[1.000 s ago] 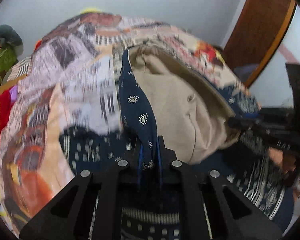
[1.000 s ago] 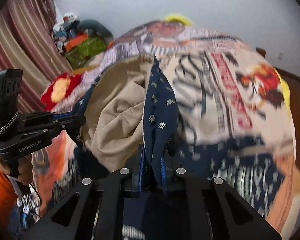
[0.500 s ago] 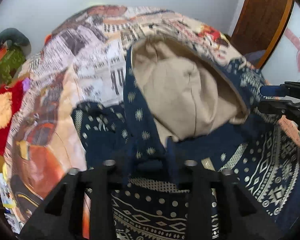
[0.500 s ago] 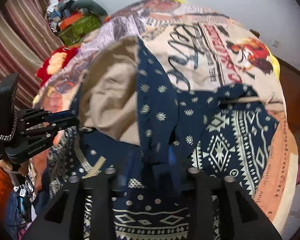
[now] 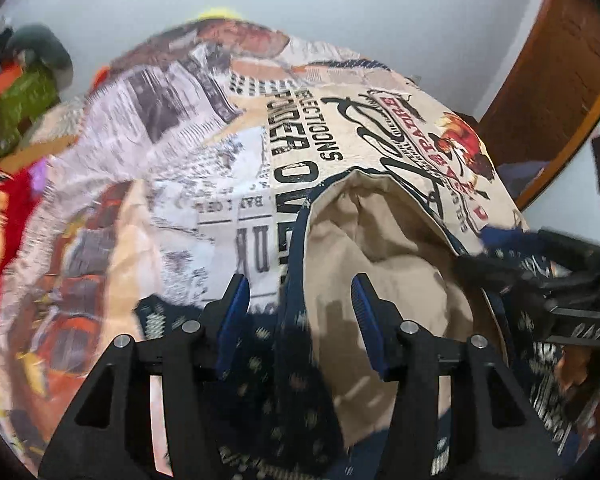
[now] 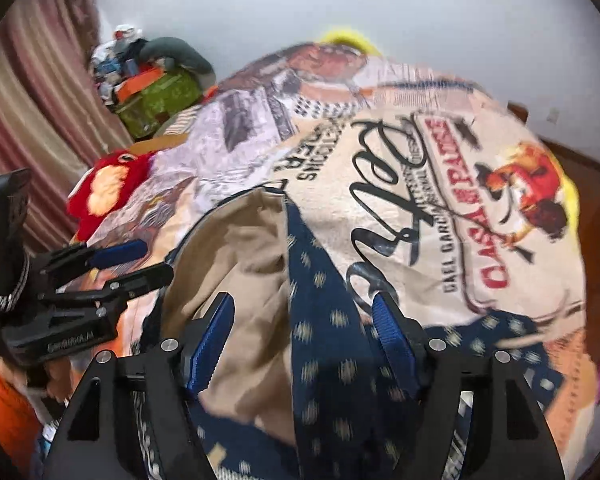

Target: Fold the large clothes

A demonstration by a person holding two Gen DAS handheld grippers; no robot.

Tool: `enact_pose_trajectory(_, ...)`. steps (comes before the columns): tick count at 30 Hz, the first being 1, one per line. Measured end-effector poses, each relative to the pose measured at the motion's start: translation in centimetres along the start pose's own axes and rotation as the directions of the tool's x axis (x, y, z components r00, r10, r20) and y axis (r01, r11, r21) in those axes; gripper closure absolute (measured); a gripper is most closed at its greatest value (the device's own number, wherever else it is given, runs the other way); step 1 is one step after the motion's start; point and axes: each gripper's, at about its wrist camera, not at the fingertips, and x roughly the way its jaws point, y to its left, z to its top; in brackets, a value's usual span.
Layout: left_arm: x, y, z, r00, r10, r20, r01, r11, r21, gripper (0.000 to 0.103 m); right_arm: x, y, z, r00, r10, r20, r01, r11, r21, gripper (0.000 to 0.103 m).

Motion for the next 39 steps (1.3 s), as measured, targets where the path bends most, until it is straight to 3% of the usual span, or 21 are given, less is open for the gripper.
enact_pose_trajectory(4, 3.0, 1.2, 1.0, 0.999, -0.044, -0.024, 0.042, 0.997, -0.057, 0.057, 3.5, -1.0, 0.7, 0.999, 0.017, -0.035, -0.015, 0.998, 0.056, 0.037)
enact_pose_trajectory(6, 4.1, 1.5, 1.3, 0.997, -0.063, -0.035, 0.06, 0.995, -0.074, 0.086, 4.4, -1.3, 1.0, 0.999, 0.02, -0.039, -0.017, 0.998, 0.068, 0.049)
enact_pose_trajectory(8, 4.6, 1.6, 1.3, 0.996, -0.082, -0.037, 0.079, 0.994, -0.079, 0.098, 5.4, -1.6, 1.2, 0.997, 0.053, -0.048, -0.049, 0.995, 0.084, 0.066)
enact_pose_trajectory(10, 4.2, 1.3, 1.1, 0.996, -0.093, -0.016, 0.091, 0.994, -0.066, 0.098, 5.6, -1.8, 1.3, 0.996, 0.076, -0.044, -0.071, 0.993, 0.099, 0.079)
enact_pose_trajectory(14, 1.7, 0.1, 0.9, 0.994, -0.108, 0.022, 0.109, 0.994, -0.012, 0.098, 4.0, -1.8, 0.7, 0.995, 0.103, -0.003, -0.102, 0.99, 0.099, 0.088)
enact_pose_trajectory(21, -5.5, -2.8, -1.0, 0.987, -0.137, 0.089, 0.129, 0.988, 0.086, 0.098, -2.9, -0.1, -1.3, 0.99, 0.119, 0.071, -0.121, 0.993, 0.02, 0.09)
enact_pose_trajectory(26, -9.3, -4.5, -4.3, 0.989, -0.113, 0.098, 0.098, 0.983, 0.153, 0.098, -8.7, 1.9, -4.3, 0.986, 0.129, 0.106, -0.123, 0.991, -0.058, 0.09)
enact_pose_trajectory(32, -11.9, -5.3, -9.9, 0.99, -0.124, 0.062, 0.112, 0.978, 0.178, 0.098, -11.8, 3.7, -9.6, 0.989, 0.127, 0.081, -0.12, 0.989, -0.091, 0.089)
enact_pose_trajectory(39, -11.6, -4.8, -16.3, 0.996, -0.087, -0.025, 0.09, 0.98, 0.175, 0.093, -11.9, 5.6, -15.8, 0.996, 0.09, -0.029, -0.093, 0.989, -0.115, 0.089)
